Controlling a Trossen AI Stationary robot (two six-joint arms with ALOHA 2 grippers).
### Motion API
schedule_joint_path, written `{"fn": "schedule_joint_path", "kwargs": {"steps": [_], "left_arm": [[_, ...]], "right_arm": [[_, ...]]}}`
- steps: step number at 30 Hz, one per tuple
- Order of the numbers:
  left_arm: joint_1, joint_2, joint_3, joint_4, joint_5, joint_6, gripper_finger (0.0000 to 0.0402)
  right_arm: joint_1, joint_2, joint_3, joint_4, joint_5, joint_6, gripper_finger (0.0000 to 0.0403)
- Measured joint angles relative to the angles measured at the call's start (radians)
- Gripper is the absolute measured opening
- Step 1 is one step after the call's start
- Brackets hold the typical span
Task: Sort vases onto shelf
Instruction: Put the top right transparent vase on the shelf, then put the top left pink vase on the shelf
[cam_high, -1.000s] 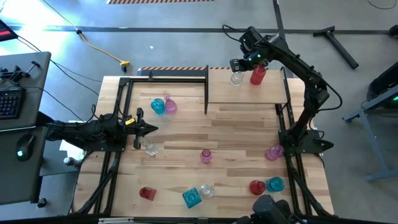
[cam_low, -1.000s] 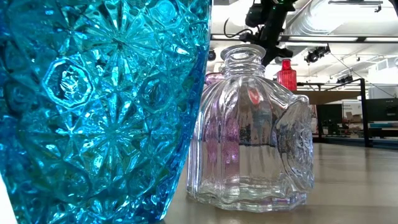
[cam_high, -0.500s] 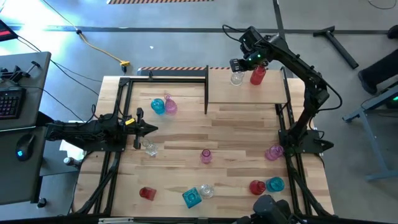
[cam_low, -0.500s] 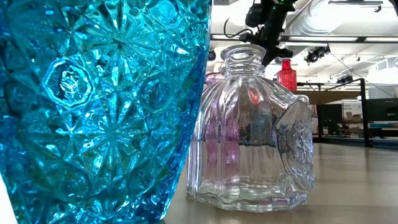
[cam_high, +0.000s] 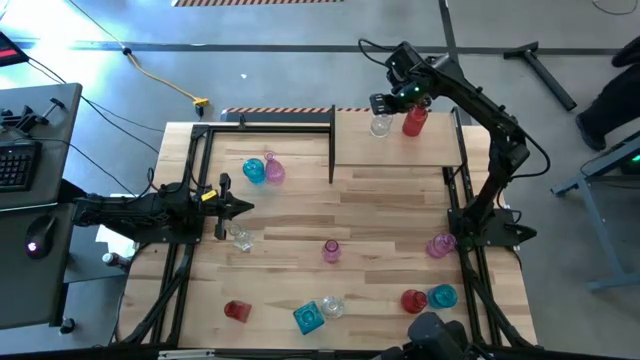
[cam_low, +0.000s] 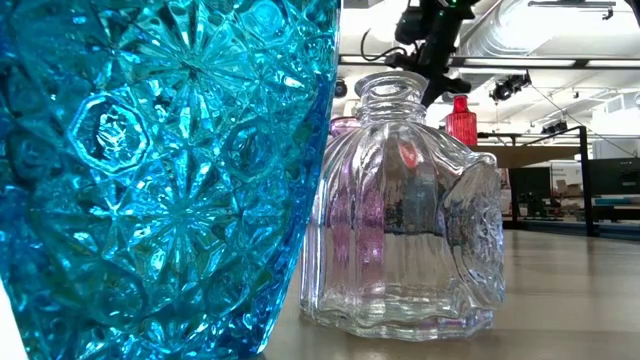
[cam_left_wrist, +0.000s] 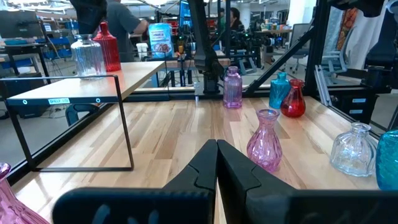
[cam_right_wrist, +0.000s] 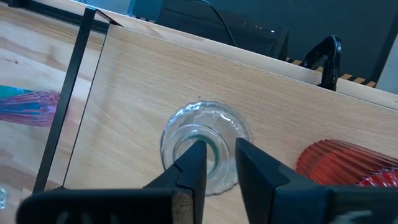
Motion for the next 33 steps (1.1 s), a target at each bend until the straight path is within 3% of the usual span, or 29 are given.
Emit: {"fn": "schedule_joint_path", "kwargs": {"steps": [9,33], "left_arm": [[0.0,0.0,0.0,0.0,0.0,0.0,0.0001],[0.0,0.0,0.0,0.0,0.0,0.0,0.0001]], "right_arm": [[-0.004,0.0,0.0,0.0,0.0,-0.006,0.0107],[0.016,-0.087,0.0,-0.011,-0.008,-0.009,0.0108]]}}
